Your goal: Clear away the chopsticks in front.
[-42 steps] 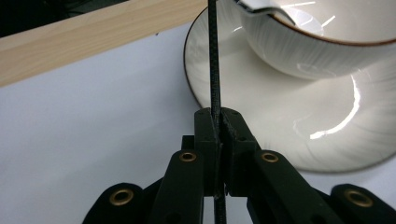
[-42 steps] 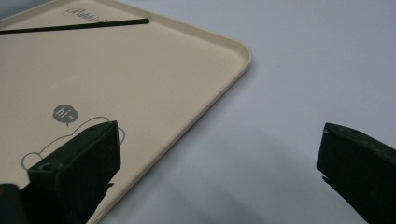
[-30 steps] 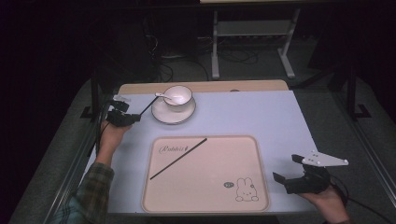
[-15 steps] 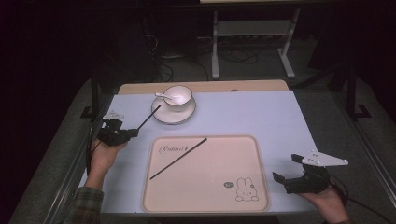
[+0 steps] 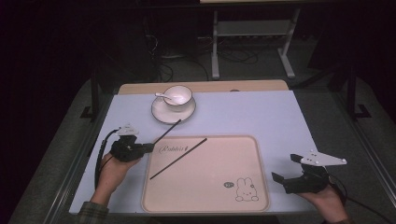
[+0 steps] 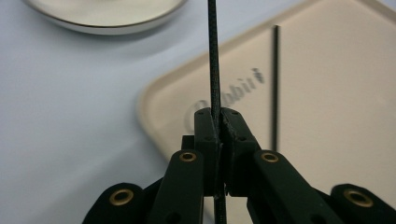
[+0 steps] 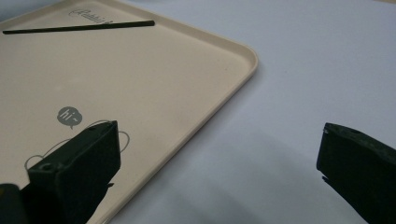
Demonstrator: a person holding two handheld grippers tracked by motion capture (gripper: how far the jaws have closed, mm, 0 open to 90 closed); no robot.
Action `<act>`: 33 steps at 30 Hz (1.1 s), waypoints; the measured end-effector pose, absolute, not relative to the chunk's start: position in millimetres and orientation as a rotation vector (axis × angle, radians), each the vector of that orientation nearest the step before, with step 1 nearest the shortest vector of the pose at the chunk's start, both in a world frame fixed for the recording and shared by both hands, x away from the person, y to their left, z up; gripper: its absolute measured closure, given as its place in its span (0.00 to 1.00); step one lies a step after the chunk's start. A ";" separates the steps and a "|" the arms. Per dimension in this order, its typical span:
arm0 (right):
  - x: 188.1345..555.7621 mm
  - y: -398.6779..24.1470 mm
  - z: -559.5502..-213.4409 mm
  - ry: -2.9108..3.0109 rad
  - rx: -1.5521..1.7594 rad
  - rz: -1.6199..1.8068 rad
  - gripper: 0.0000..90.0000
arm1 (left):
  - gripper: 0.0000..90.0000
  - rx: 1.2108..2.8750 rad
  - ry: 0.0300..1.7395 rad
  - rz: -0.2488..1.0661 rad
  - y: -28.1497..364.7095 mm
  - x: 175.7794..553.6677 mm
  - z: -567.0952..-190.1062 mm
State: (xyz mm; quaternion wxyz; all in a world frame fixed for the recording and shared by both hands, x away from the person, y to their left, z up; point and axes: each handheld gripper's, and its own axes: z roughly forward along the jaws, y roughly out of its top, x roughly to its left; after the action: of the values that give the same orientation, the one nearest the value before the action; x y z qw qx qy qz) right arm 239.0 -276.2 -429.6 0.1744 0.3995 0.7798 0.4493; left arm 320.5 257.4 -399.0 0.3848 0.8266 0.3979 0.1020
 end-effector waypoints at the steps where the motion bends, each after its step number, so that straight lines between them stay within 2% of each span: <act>1: 239.0 -275.9 -429.5 2.210 1.131 1.275 0.00 | 0.95 2.112 1.001 0.244 252.1 319.8 -400.0; 9: 239.4 -275.5 -429.7 2.211 1.133 1.273 0.00 | 0.95 2.201 0.886 0.162 204.8 313.5 -413.3; 15: 239.1 -276.3 -429.6 2.209 1.134 1.273 0.00 | 0.95 2.279 0.867 0.160 182.4 310.4 -431.2; 22: 239.8 -276.9 -429.7 2.202 1.147 1.288 0.00 | 0.94 2.271 0.890 0.144 182.3 311.1 -439.5; 28: 238.5 -277.9 -429.4 2.200 1.146 1.287 0.00 | 0.90 2.258 0.895 0.121 183.4 312.5 -439.8; 33: 238.9 -277.0 -429.6 2.203 1.143 1.284 0.00 | 0.82 2.226 0.905 0.109 183.7 314.7 -433.4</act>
State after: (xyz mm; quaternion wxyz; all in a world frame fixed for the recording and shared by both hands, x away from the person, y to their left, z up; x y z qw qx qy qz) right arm 238.9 -277.0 -429.6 0.1728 0.4029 0.7766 0.4525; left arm 314.7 183.7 -433.4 0.3598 0.8634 0.3510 0.0424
